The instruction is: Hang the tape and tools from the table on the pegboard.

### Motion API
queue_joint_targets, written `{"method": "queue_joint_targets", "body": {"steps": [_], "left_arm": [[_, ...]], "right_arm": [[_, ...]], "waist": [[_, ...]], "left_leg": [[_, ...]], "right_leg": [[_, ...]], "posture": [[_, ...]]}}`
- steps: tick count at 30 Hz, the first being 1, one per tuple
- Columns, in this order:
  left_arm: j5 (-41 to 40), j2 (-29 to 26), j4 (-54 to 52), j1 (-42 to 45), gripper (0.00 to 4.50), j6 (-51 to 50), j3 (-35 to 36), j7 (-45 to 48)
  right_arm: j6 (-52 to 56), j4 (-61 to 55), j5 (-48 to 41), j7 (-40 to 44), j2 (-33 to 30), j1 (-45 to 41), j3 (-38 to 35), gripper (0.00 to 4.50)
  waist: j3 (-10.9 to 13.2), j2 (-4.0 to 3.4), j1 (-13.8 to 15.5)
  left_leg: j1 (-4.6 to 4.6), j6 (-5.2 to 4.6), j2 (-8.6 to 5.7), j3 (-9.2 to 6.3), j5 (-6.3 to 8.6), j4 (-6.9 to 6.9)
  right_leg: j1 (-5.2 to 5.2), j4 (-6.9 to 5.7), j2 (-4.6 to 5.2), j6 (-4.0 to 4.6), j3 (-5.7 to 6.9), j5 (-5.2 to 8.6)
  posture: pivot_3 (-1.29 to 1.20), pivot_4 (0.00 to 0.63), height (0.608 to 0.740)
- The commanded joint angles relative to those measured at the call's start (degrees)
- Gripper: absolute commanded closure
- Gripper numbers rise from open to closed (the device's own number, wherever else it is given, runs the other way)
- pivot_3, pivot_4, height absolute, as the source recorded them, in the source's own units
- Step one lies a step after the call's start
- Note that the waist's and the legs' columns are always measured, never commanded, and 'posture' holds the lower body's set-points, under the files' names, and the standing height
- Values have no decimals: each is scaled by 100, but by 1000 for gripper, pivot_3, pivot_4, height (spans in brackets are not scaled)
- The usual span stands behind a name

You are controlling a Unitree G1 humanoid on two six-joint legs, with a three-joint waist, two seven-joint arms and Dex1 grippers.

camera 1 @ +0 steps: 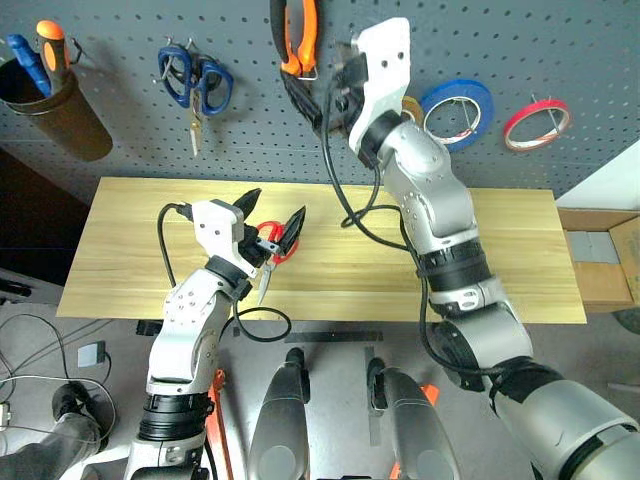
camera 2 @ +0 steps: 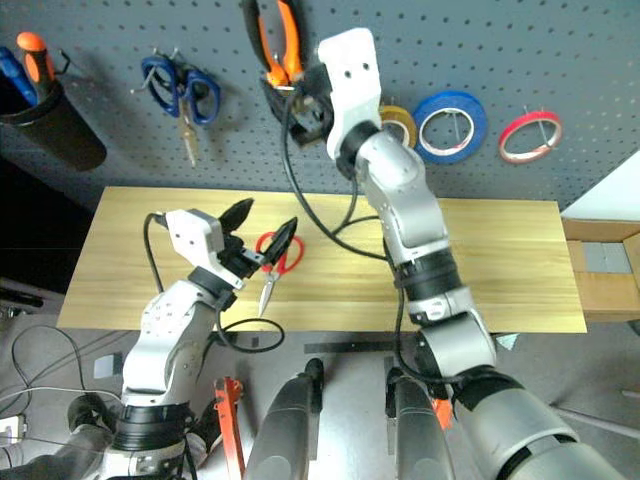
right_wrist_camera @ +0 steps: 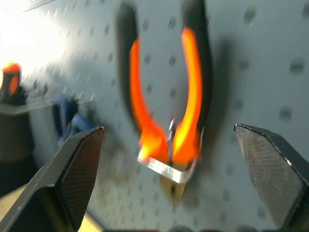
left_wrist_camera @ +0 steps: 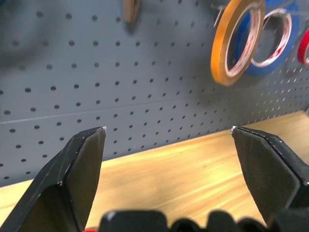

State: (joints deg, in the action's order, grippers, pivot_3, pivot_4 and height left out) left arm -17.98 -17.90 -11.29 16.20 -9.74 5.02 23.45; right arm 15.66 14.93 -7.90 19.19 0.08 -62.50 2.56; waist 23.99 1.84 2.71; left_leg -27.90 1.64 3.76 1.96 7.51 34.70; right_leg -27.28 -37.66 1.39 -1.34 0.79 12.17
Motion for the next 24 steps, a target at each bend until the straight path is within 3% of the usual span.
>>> {"method": "queue_joint_targets", "body": {"steps": [1, 7, 13, 17, 24], "left_arm": [[33, -100, -101, -115, 37, 9, 94, 38], [-349, -626, -294, -6, 37, -930, 170, 383], [-536, -1406, -21, -175, 37, -2023, 383, 746], [-139, -1522, 106, -458, 37, -2644, 20, 449], [774, -1082, 1175, 412, 37, -2794, -524, -382]], "right_arm": [[556, -1071, -94, 152, -177, 344, 174, 39], [2861, -3557, -1059, 888, -1194, 1684, 309, 39], [4620, -4841, -2362, 1167, -1839, 2630, -94, 39], [4760, -4966, -2633, 1373, -2206, 3452, 141, 39], [4018, -4531, -1979, 1202, -2390, 4034, 763, 39]], "waist": [[0, 0, -2], [0, 0, 45], [-2, -1, -6], [-5, 0, 19], [-21, 6, 50]], "left_leg": [[0, 0, 1, 0, 0, 0], [0, 1, 4, -5, -1, 1], [7, 2, 10, -4, 0, 1], [6, 3, 13, -3, 1, -7], [-8, 3, 1, -7, 0, 10]], "right_leg": [[0, -1, 0, 0, 0, 0], [2, 0, 1, 0, 3, 0], [1, 0, 5, -1, -4, 0], [3, 12, 6, 2, 0, 2], [10, 39, -1, -18, 4, -18]], "posture": [[115, 457, 740], [141, 441, 740], [150, 423, 740], [145, 391, 740], [122, 354, 740]]}}
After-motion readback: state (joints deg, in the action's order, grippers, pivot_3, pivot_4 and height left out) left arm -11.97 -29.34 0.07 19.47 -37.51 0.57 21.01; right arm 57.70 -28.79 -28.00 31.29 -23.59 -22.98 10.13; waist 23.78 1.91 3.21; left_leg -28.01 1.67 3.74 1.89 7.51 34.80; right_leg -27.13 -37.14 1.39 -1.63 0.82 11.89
